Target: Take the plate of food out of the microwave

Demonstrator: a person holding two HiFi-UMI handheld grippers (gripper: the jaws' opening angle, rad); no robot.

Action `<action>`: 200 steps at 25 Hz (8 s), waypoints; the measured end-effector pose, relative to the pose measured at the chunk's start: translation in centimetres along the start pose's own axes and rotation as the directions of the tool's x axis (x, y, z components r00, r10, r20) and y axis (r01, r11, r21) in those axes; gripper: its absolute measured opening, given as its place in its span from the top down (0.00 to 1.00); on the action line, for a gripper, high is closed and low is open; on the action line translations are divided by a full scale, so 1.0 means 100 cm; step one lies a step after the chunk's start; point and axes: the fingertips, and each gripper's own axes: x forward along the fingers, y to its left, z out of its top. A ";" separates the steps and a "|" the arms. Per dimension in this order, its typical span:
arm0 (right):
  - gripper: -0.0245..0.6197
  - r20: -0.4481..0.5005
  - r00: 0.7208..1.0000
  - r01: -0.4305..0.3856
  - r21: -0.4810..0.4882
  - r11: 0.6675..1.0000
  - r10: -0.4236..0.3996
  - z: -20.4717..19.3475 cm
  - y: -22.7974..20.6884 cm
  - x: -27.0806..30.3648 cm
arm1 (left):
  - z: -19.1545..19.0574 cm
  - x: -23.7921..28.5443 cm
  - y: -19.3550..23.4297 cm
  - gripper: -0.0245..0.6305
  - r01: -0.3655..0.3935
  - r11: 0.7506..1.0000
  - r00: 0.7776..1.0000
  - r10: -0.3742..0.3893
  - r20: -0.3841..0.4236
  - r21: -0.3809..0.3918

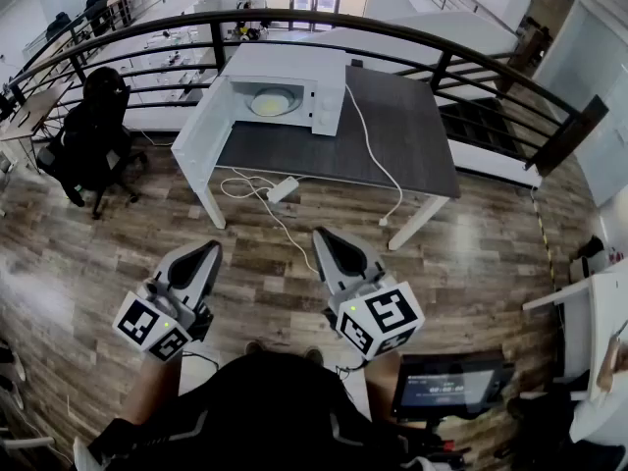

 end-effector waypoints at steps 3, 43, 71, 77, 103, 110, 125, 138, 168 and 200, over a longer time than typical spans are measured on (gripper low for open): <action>0.96 0.000 1.000 -0.009 -0.007 1.000 0.009 -0.003 0.004 0.006 | -0.002 -0.002 0.003 0.96 0.013 1.000 1.000 -0.013 -0.008 -0.009; 0.96 0.006 1.000 -0.005 0.007 1.000 0.005 -0.003 -0.068 0.163 | -0.007 0.078 0.156 0.96 0.025 0.996 1.000 -0.026 -0.003 -0.081; 0.96 -0.003 0.989 -0.146 0.108 0.983 0.147 0.019 -0.199 0.322 | 0.012 0.219 0.276 0.96 -0.102 0.994 0.995 0.102 -0.010 -0.035; 0.96 0.010 0.994 -0.113 0.127 0.985 0.112 0.026 -0.180 0.370 | 0.027 0.212 0.322 0.96 -0.066 0.997 0.998 0.066 0.004 -0.044; 0.87 -0.067 0.998 0.056 0.654 0.755 -0.016 -0.079 -0.266 0.468 | 0.016 0.248 0.393 0.96 -0.060 0.995 0.998 0.057 -0.040 -0.080; 0.80 -0.085 0.996 0.069 0.761 0.646 -0.007 -0.115 -0.282 0.480 | 0.005 0.257 0.401 0.96 -0.119 0.990 0.991 0.113 -0.073 -0.078; 0.58 -0.153 0.988 0.133 0.927 0.352 0.031 -0.222 -0.302 0.523 | 0.008 0.242 0.406 0.96 -0.199 0.978 0.979 0.195 -0.064 -0.067; 0.57 -0.214 0.977 0.215 0.969 0.122 -0.020 -0.276 -0.321 0.584 | 0.006 0.220 0.426 0.96 -0.331 0.943 0.939 0.325 -0.111 -0.039; 0.62 -0.273 0.958 0.254 0.947 -0.198 -0.081 -0.311 -0.349 0.635 | 0.003 0.206 0.430 0.96 -0.437 0.899 0.888 0.434 -0.152 0.015; 0.90 -0.311 0.938 0.274 0.936 -0.222 -0.152 -0.306 -0.349 0.627 | 0.003 0.202 0.428 0.96 -0.432 0.901 0.896 0.426 -0.126 -0.028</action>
